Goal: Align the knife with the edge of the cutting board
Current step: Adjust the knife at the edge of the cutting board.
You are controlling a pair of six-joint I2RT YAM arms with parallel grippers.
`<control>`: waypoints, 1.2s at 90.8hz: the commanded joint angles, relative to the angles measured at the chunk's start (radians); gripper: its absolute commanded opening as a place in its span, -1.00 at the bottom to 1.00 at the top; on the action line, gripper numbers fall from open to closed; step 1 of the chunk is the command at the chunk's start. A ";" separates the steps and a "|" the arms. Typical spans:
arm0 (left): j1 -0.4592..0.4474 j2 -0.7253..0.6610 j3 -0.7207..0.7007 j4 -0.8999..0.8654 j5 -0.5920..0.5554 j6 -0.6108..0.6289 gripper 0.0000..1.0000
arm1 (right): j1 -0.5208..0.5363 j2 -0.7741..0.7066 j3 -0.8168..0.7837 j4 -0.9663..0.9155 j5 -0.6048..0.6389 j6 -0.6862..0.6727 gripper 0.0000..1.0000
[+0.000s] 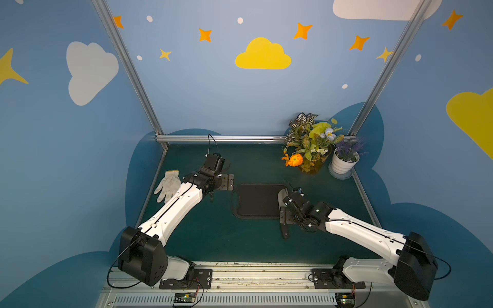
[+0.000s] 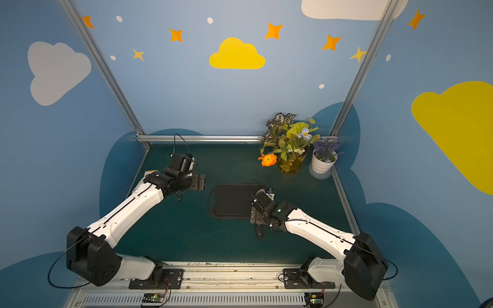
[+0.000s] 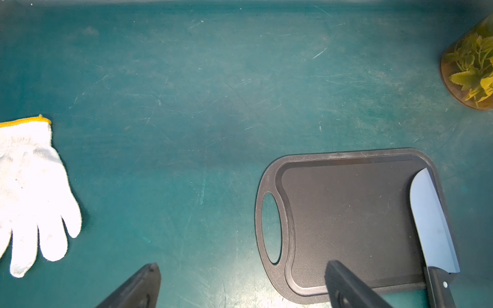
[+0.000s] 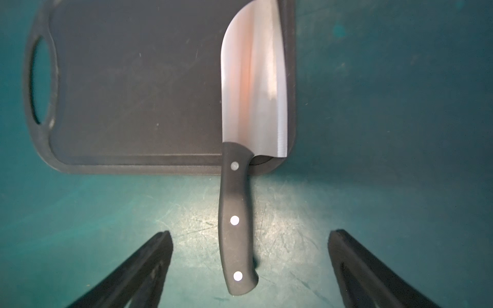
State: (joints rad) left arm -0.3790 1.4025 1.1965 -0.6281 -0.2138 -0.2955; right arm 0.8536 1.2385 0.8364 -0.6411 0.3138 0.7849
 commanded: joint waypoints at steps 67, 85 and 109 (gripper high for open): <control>0.039 -0.042 -0.017 0.013 0.017 -0.012 1.00 | -0.004 0.157 0.048 0.033 -0.062 0.018 0.89; 0.040 -0.045 -0.016 0.014 0.017 -0.013 1.00 | 0.029 0.265 0.066 0.076 -0.065 0.034 0.70; 0.039 -0.043 -0.018 0.013 0.017 -0.013 1.00 | 0.051 0.366 0.072 0.108 -0.054 0.040 0.37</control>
State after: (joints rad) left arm -0.3431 1.3815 1.1851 -0.6193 -0.2050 -0.3023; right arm 0.8963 1.5806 0.8944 -0.5491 0.2432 0.8124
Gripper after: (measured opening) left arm 0.998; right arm 0.700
